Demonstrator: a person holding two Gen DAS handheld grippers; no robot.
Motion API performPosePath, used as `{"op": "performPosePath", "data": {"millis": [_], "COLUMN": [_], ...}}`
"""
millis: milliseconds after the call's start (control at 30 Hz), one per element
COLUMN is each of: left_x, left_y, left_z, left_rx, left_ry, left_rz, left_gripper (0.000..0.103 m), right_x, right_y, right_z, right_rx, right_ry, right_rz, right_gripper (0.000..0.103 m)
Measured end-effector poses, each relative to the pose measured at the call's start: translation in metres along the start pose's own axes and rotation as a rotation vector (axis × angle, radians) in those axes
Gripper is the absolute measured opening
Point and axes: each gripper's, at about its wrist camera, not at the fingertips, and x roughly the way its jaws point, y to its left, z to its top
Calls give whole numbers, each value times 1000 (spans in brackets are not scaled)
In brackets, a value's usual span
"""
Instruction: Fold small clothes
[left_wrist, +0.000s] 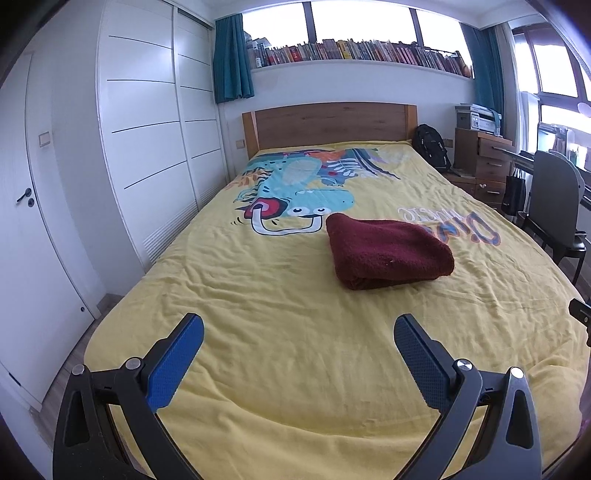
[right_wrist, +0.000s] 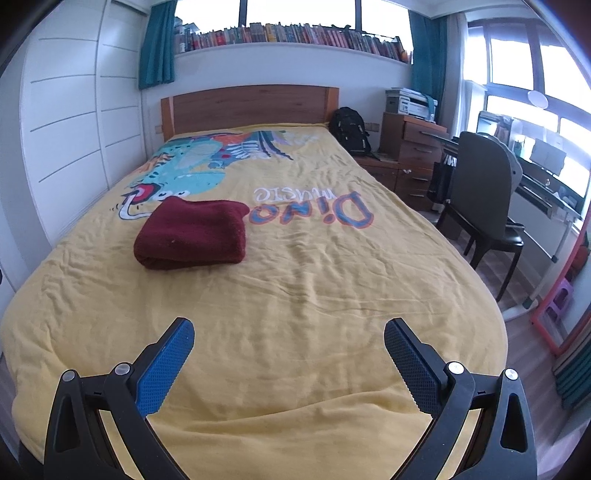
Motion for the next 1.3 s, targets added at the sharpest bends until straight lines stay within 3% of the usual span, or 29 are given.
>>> {"op": "performPosePath", "data": {"millis": [1300], "left_x": [5], "left_y": [-7], "left_z": [-7], "left_rx": [-4], "left_ry": [29], "left_rz": [-49], "left_gripper": [102], "right_x": [4], "right_y": [-1], "right_z": [-10], "right_rx": [2], "right_ry": [19], "right_rz": [-1], "right_gripper": [103]}}
